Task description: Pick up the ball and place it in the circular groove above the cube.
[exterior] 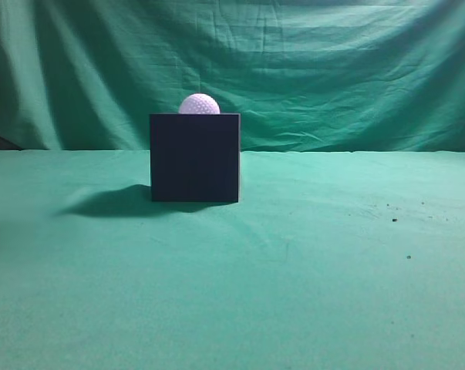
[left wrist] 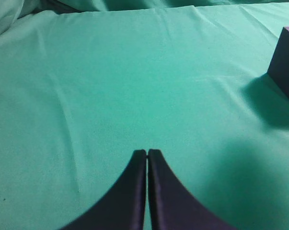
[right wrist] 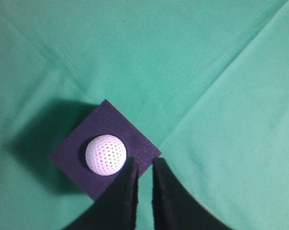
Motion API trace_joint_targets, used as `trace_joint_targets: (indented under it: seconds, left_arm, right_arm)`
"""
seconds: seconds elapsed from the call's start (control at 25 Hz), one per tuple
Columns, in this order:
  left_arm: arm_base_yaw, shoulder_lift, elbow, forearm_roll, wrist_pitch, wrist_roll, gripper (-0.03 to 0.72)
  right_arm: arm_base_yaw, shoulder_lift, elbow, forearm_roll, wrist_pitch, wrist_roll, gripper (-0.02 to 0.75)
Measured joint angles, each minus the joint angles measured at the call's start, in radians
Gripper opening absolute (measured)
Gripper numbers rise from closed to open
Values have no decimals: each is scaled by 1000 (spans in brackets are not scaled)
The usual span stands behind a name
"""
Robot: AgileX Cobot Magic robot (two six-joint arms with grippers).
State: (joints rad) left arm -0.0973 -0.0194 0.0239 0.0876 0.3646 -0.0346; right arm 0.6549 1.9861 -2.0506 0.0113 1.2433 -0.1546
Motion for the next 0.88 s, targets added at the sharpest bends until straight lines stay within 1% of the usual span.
trace_joint_targets:
  seconds: [0.08,0.24,0.36,0.52,0.72,0.88]
  left_arm:
    - [0,0,0,0,0,0,0]
    - [0,0,0,0,0,0,0]
    - [0,0,0,0,0,0,0]
    - [0,0,0,0,0,0,0]
    - [0,0,0,0,0,0,0]
    - [0,0,0,0,0,0,0]
  right_arm:
    - [0,-27,-1,-1,7,8,0]
    - [0,-126,25,-11,10,25,0]
    - [-6,-263,125,-26,10,34,0]
    - [-12,-480,349,-33,12,71,0]
    - [-12,-737,685,-33,4,142,0]
    - [-12,-940,930,-34,-112,204,0]
